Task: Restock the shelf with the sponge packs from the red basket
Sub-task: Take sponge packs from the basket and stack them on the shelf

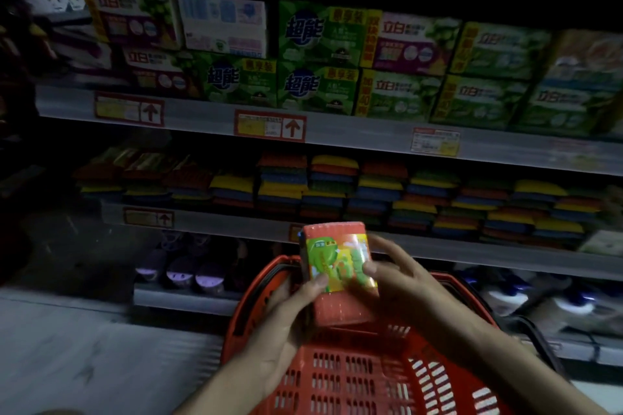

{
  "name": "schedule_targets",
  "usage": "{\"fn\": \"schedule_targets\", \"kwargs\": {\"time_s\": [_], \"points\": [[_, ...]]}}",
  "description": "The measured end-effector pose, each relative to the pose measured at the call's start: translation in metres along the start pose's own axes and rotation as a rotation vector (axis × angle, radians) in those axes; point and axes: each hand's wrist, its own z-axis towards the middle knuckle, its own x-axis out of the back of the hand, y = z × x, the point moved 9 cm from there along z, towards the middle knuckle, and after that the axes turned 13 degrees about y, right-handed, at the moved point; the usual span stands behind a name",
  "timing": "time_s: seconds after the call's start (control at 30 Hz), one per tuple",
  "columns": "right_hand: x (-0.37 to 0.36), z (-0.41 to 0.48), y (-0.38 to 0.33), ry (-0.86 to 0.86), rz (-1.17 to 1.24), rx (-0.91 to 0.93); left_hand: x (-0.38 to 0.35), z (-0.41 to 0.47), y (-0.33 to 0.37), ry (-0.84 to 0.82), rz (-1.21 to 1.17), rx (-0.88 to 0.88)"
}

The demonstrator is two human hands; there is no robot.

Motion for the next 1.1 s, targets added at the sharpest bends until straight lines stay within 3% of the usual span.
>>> {"fn": "schedule_targets", "kwargs": {"time_s": [0.13, 0.4, 0.5, 0.67, 0.77, 0.87, 0.97, 1.1], "points": [[0.004, -0.001, 0.020, 0.053, 0.053, -0.009, 0.005, 0.010, -0.006, 0.095, -0.001, -0.028], [0.043, 0.009, 0.008, 0.196, 0.245, -0.017, 0.005, 0.027, -0.012, 0.104, 0.020, -0.014], [0.057, 0.011, 0.002, 0.226, 0.177, 0.049, 0.013, 0.037, 0.000, 0.125, 0.034, -0.033], [0.057, 0.009, -0.007, 0.296, 0.105, 0.146, -0.008, 0.032, -0.008, -0.028, 0.188, -0.013], [0.053, 0.005, -0.015, 0.367, -0.001, 0.294, -0.016, 0.028, -0.014, -0.062, 0.215, -0.030], [0.036, 0.001, -0.019, 0.320, -0.148, 0.427, -0.019, 0.023, -0.015, -0.065, 0.211, -0.047], [0.024, 0.005, -0.015, 0.246, -0.225, 0.435, -0.017, 0.019, -0.016, -0.048, 0.189, -0.040], [0.023, 0.008, -0.020, 0.252, -0.120, 0.412, -0.015, 0.019, -0.014, -0.016, 0.146, -0.018]]}}
